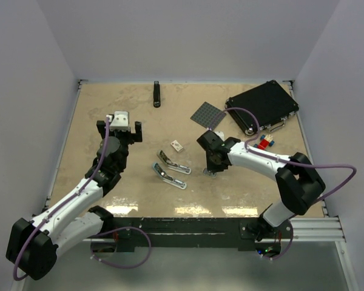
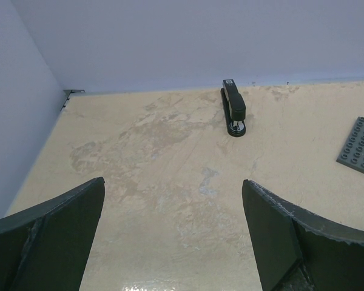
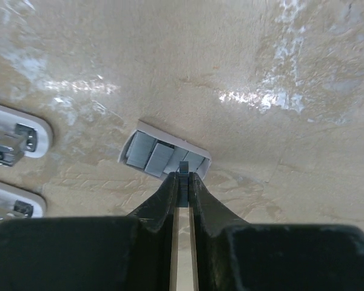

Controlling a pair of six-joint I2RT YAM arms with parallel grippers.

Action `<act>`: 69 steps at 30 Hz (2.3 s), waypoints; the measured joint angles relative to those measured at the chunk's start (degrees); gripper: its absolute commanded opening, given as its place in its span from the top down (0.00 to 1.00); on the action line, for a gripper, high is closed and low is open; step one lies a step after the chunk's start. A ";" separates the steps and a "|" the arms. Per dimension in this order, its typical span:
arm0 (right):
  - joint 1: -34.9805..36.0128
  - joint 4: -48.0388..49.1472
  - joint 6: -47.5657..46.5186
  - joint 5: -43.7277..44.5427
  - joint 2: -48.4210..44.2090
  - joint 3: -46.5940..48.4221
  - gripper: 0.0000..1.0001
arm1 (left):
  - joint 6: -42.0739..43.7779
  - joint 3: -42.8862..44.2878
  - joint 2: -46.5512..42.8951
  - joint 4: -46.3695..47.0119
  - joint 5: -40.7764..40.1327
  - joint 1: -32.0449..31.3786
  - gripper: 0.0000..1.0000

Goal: Load the staples into the stapler

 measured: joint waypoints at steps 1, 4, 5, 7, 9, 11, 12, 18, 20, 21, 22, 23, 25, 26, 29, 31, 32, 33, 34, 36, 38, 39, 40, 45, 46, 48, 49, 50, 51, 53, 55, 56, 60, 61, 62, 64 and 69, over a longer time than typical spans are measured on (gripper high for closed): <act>0.00 -1.05 -0.22 0.33 -0.37 1.07 0.91 | 0.00 0.00 0.00 0.00 0.00 0.00 0.00; -0.04 -3.32 -1.05 2.73 -0.81 3.72 0.91 | 0.04 0.00 0.00 0.00 0.00 0.00 0.00; -0.26 -4.02 -1.46 3.69 -0.83 4.50 0.92 | 0.11 0.00 0.00 0.00 0.00 0.00 0.00; -1.36 -4.85 -2.36 5.70 -0.83 5.31 0.92 | 0.17 0.00 -0.04 -0.02 0.00 0.00 0.00; -3.13 -5.42 -3.48 7.74 -0.39 5.33 0.92 | 0.22 0.00 -0.13 -0.02 0.00 -0.07 0.00; -5.33 -6.23 -4.68 10.58 1.31 5.73 0.91 | 0.31 0.00 -0.31 -0.02 0.00 -0.09 0.00; -6.29 -6.40 -5.20 12.13 2.64 6.10 0.91 | 0.33 0.00 -0.42 0.00 0.00 -0.11 0.00; -8.39 -6.51 -7.58 19.23 12.28 9.73 0.88 | 0.37 -0.22 -1.05 0.31 0.00 -0.74 0.00; -8.28 -6.23 -7.91 20.39 14.93 10.49 0.87 | 0.37 -0.26 -1.29 0.31 0.00 -0.76 0.00; -8.28 -6.19 -8.24 21.22 16.11 10.75 0.86 | 0.37 -0.26 -1.40 0.37 0.00 -0.79 0.00; -8.15 -6.60 -8.41 22.62 16.94 11.26 0.85 | 0.37 -0.26 -1.55 0.37 0.00 -0.81 0.00; -8.11 -6.69 -8.59 22.97 17.31 11.47 0.83 | 0.37 -0.26 -1.66 0.37 0.00 -0.81 0.00; -7.76 -6.62 -8.63 23.89 17.94 11.87 0.81 | 0.37 -0.26 -1.90 0.37 0.04 -0.81 0.00; -7.67 -6.67 -8.63 24.22 18.29 12.07 0.78 | 0.37 -0.26 -1.99 0.39 0.13 -0.81 0.00; -6.71 -7.17 -8.76 25.64 19.17 12.63 0.74 | 0.37 -0.26 -2.19 0.42 0.33 -0.81 0.00; -6.12 -7.67 -8.76 26.27 19.71 13.27 0.71 | 0.39 -0.26 -2.25 0.50 0.39 -0.81 0.00; -5.73 -7.80 -8.74 26.51 19.98 13.64 0.70 | 0.39 -0.26 -2.25 0.61 0.42 -0.81 0.00; -5.25 -7.93 -8.70 26.73 20.24 13.99 0.69 | 0.39 -0.26 -2.25 0.74 0.42 -0.81 0.00; -4.76 -8.07 -8.70 26.91 20.44 14.32 0.68 | 0.39 -0.26 -2.29 0.83 0.42 -0.81 0.00; -3.82 -8.20 -8.59 26.99 20.63 14.78 0.68 | 0.39 -0.26 -2.38 0.85 0.44 -0.81 0.00; -3.08 -8.17 -8.46 26.71 20.63 15.06 0.68 | 0.42 -0.26 -2.54 0.85 0.44 -0.81 0.00; -2.84 -8.17 -8.44 26.58 20.70 15.19 0.68 | 0.42 -0.26 -2.58 0.87 0.44 -0.81 0.00; -2.56 -8.17 -8.39 26.49 20.76 15.30 0.68 | 0.42 -0.26 -2.62 0.92 0.44 -0.81 0.00; -2.23 -8.17 -8.35 25.79 20.90 15.50 0.71 | 0.44 -0.26 -2.69 1.14 0.46 -0.81 0.00; -2.23 -8.17 -8.35 25.73 20.90 15.52 0.75 | 0.44 -0.26 -2.69 1.16 0.48 -0.81 0.00; -2.21 -8.11 -8.31 25.53 20.90 15.52 0.78 | 0.44 -0.26 -2.69 1.18 0.48 -0.81 0.00; -2.19 -8.07 -8.28 25.53 20.90 15.52 0.81 | 0.44 -0.26 -2.73 1.18 0.52 -0.81 0.00; -2.14 -8.09 -8.31 25.55 20.90 15.52 0.83 | 0.44 -0.26 -2.78 1.18 0.61 -0.81 0.00; -2.10 -8.13 -8.31 25.62 20.90 15.54 0.83 | 0.44 -0.26 -2.80 1.18 0.66 -0.81 0.00; -1.90 -8.26 -8.31 25.79 20.94 15.61 0.84 | 0.44 -0.26 -2.89 1.18 0.68 -0.81 0.00; -1.51 -8.66 -8.28 26.16 21.33 15.96 0.84 | 0.46 -0.26 -2.91 1.18 0.74 -0.81 0.00; -1.20 -8.98 -8.26 26.64 21.77 16.28 0.84 | 0.46 -0.26 -2.93 1.18 0.83 -0.81 0.00; 0.72 -11.28 -8.28 29.18 24.52 18.69 0.83 | 0.46 -0.26 -3.04 1.18 1.05 -0.81 0.00; 1.36 -11.98 -8.31 30.01 25.35 19.50 0.83 | 0.44 -0.26 -3.10 1.18 1.07 -0.81 0.00; 2.01 -12.70 -8.35 30.56 26.25 20.26 0.83 | 0.44 -0.26 -3.15 1.18 1.11 -0.81 0.00; 3.39 -14.36 -8.57 32.09 28.13 22.16 0.84 | 0.44 -0.26 -3.26 1.18 1.27 -0.81 0.00; 6.97 -17.88 -9.51 35.74 32.46 26.16 0.84 | 0.44 -0.26 -3.56 1.18 1.51 -0.83 0.00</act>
